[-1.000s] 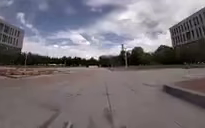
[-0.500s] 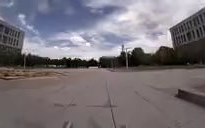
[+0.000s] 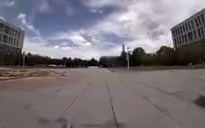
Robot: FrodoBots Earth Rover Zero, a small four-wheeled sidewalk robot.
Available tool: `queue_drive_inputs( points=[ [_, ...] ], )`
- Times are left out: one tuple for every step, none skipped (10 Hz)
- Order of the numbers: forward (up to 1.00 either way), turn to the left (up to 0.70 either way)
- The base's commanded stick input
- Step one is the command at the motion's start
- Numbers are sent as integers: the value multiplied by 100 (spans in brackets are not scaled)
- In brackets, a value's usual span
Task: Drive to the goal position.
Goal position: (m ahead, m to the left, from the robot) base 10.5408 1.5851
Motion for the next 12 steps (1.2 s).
queue_drive_inputs(
  points=[
    [100, 0],
    [100, 0],
    [100, 0],
    [100, 0],
    [100, 0],
    [100, 0],
    [100, 0],
    [100, 0],
    [100, -8],
    [100, -40],
    [100, -40],
    [100, -40]
  ],
)
